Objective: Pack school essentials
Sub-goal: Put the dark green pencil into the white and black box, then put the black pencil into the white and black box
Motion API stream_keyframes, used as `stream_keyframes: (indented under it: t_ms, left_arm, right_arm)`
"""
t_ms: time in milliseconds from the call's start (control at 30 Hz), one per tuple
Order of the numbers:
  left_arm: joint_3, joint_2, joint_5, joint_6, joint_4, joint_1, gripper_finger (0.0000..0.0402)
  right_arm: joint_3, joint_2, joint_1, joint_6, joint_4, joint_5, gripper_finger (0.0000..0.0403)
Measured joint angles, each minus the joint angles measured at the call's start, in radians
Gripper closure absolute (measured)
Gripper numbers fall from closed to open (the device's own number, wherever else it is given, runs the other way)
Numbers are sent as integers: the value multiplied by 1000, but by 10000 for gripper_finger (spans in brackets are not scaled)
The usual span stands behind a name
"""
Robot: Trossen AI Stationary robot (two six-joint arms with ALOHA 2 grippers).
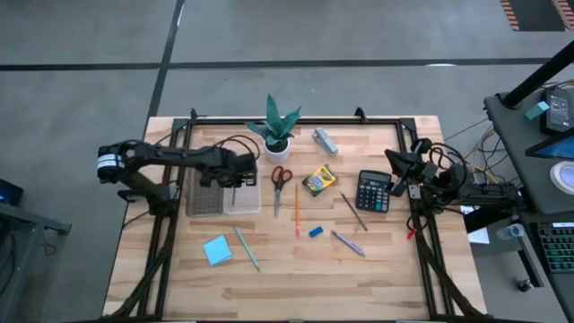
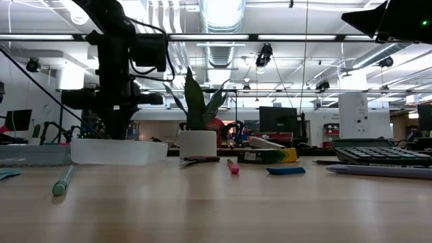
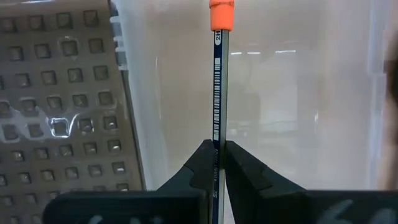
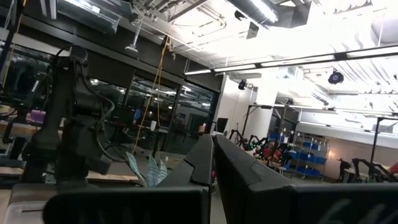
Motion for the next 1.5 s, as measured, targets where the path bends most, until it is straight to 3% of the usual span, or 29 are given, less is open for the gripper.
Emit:
stream_keyframes:
  t_ms: [400, 1067, 1500]
  left_arm:
    - [-2, 11, -1, 1, 13, 33, 390]
    - [-6, 10, -13, 0, 14, 33, 325]
    - [77, -75, -51, 80, 7, -54, 321]
  right_arm:
    - [0, 0, 0, 1, -1, 0, 394]
    - [0, 0, 0, 0, -1, 0, 394]
    - [0, 0, 0, 1, -1, 0, 394]
